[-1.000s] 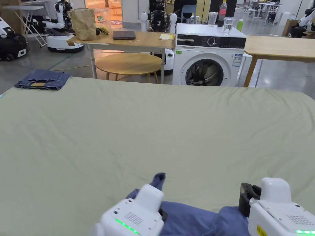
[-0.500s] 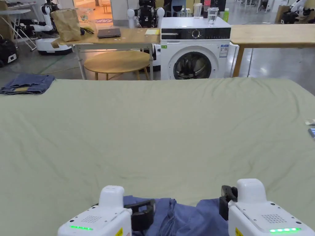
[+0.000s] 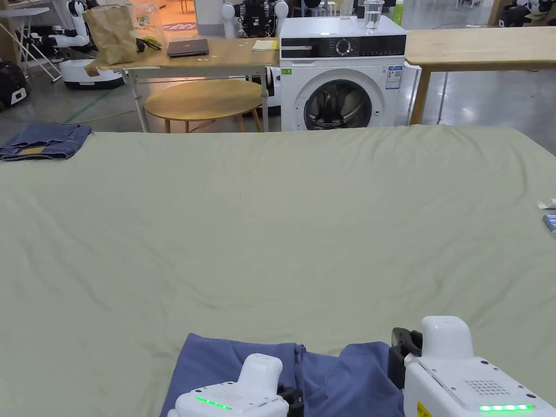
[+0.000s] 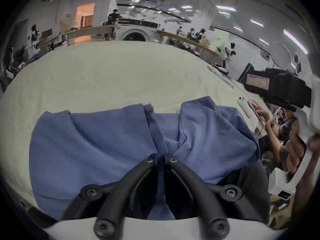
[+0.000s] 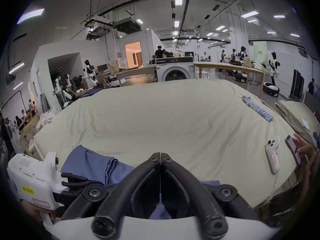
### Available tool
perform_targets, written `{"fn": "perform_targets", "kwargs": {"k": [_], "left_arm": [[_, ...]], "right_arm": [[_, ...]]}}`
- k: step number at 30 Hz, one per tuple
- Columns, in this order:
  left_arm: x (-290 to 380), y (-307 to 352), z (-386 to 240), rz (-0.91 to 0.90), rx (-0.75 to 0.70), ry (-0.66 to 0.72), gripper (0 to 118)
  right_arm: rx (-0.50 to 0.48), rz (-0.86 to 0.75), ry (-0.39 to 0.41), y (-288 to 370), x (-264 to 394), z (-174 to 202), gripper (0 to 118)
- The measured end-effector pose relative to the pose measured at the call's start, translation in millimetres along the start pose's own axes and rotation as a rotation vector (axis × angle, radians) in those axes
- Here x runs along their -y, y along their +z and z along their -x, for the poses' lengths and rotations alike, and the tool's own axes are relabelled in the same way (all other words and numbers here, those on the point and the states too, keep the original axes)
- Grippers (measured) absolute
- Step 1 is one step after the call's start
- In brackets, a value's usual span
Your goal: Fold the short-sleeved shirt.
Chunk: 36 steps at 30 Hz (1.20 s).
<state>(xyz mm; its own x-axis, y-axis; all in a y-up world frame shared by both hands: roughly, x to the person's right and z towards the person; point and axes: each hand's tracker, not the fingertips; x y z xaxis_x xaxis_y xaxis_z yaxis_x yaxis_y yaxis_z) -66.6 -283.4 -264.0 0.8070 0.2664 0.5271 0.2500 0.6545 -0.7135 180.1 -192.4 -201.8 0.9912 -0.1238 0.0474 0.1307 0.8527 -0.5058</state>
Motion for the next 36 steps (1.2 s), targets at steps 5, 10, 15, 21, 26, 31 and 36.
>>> {"fn": "perform_targets", "kwargs": {"k": [5, 10, 15, 21, 26, 31, 36], "left_arm": [[-6.3, 42.4, 19.8, -0.064, -0.033, 0.060, 4], [-10.1, 100.2, 69.2, -0.254, -0.019, 0.255, 80], [34.7, 117.3, 146.7, -0.289, 0.067, 0.566, 118], [87.1, 71.4, 201.2, -0.246, 0.322, 0.888, 118], [75.6, 35.3, 178.8, -0.256, 0.617, 0.990, 113], [70.1, 10.8, 165.4, -0.203, 0.368, 0.962, 9], [65.4, 53.0, 196.2, -0.320, 0.247, 0.884, 6]], "right_arm": [[0.013, -0.001, 0.007, 2.0, 1.0, -0.5, 0], [0.002, 0.015, 0.000, -4.9, 0.0, 12.7, 0], [-0.017, 0.027, 0.047, -9.8, -2.4, 33.8, 0], [-0.025, 0.037, 0.075, -14.3, -4.2, 53.2, 0], [-0.025, 0.028, 0.108, -11.3, -8.6, 55.9, 0], [-0.010, 0.016, 0.105, -7.7, -15.7, 51.0, 0], [0.009, 0.010, 0.113, -3.1, -17.8, 46.3, 0]]}}
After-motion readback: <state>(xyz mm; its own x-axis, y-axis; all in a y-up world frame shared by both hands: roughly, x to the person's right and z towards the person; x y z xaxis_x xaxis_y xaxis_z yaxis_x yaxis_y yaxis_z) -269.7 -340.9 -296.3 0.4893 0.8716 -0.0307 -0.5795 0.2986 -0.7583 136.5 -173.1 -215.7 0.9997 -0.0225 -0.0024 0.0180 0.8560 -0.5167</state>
